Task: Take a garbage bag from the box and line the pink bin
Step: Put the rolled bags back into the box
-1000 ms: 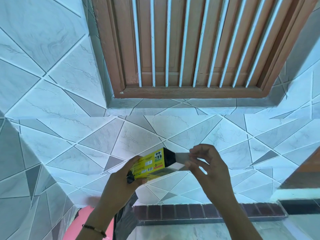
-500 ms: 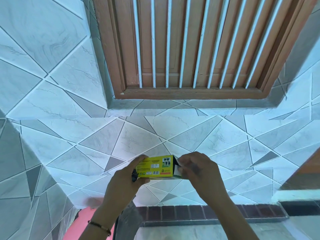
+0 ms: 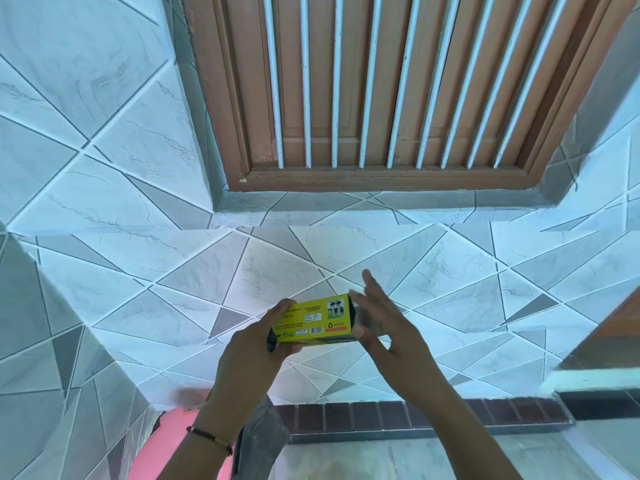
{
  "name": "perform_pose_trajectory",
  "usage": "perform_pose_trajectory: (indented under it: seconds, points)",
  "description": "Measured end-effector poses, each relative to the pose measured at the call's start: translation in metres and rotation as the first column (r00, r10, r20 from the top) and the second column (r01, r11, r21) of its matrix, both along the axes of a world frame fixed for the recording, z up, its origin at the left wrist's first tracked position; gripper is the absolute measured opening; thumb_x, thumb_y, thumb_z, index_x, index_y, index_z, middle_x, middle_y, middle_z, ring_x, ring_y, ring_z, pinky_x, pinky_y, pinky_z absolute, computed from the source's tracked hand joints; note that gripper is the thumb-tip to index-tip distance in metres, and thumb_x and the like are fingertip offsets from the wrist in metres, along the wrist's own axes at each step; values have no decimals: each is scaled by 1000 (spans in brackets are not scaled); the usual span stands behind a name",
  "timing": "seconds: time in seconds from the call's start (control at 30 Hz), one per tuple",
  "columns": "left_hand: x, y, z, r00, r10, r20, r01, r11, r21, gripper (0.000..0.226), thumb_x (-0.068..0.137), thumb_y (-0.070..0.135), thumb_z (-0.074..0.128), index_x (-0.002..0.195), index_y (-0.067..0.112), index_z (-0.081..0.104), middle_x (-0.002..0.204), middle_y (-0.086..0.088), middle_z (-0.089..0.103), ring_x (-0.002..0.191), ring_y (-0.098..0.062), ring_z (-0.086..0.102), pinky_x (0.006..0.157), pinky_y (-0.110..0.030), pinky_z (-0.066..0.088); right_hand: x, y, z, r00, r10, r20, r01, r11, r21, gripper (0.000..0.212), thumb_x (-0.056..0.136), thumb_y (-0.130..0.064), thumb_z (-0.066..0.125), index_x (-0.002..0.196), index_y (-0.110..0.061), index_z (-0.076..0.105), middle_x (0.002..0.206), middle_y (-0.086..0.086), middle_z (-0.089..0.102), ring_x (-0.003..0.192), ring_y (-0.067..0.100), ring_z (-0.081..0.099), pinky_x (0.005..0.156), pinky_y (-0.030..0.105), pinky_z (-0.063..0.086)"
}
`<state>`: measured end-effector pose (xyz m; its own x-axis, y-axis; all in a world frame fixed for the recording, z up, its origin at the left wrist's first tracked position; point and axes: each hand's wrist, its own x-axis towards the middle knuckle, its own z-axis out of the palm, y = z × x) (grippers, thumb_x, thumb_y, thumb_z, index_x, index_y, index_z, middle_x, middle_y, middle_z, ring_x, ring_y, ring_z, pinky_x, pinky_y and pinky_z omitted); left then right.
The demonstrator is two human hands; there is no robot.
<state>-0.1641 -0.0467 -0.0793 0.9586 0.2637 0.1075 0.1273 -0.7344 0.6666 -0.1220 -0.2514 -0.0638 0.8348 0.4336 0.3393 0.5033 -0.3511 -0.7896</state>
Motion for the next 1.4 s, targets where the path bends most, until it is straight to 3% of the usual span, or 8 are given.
perform_pose_trajectory:
  seconds: [0.13,0.3,0.47,0.83,1.0,1.13,1.27,1.4]
  points:
    - [3,-6,-1,1000,-17,-11,17,1000,-1,57,80,41,67,129,51,39,81,14,67,62,-7,60,69,-24,54,-4,14,-2,994,-21,-105,41,980,196,55,95,-30,39,140,-54,20,155,-18,22,138,-8,24,107,11,30]
    - [4,-3,-3,1000,-14,-11,14,1000,11,58,80,41,67,130,51,38,85,15,66,65,-7,59,75,-27,55,4,17,-13,949,-174,-264,235,946,222,47,93,-26,52,138,-35,40,134,-18,51,124,4,50,105,32,43]
    - [6,5,-6,1000,-4,-21,3,999,-48,57,79,38,68,127,50,41,86,15,68,62,-10,63,73,-32,58,12,20,-8,928,-217,-303,297,922,248,37,94,-12,49,129,-23,56,101,-26,63,87,-14,63,71,8,49]
    - [20,19,-3,1000,7,6,-7,1000,-22,58,80,41,67,129,52,40,93,13,68,75,-11,66,77,-29,57,29,41,-8,947,-190,-258,224,969,106,41,97,-16,43,136,-27,48,115,-4,67,77,-13,61,63,0,42]
    - [29,24,-1,1000,16,24,-15,999,-44,61,79,39,68,133,48,38,93,11,67,80,-13,67,83,-33,56,36,55,-13,960,-137,-242,171,977,126,44,99,-25,38,142,-32,35,146,-8,42,129,6,45,88,-6,31]
    - [42,24,-1,993,80,83,-73,993,-89,70,76,38,72,136,36,35,91,5,73,78,-16,69,76,-28,54,43,68,-18,988,-50,-148,60,996,68,73,87,-62,30,146,-44,-9,157,-22,-4,144,0,5,118,29,19]
    - [56,35,5,992,101,75,-94,991,-92,66,76,35,72,130,30,36,94,3,74,72,-22,70,76,-33,56,59,74,-14,996,18,-89,-24,997,-71,85,87,-35,46,142,-40,-19,150,-26,-25,144,3,-12,119,30,8]
    - [85,52,25,980,142,143,-130,987,-93,74,74,29,74,135,26,32,92,0,73,84,-29,68,75,-35,52,95,81,3,998,-67,12,68,991,-115,76,88,-6,55,144,-30,8,154,3,7,137,12,11,108,8,15]
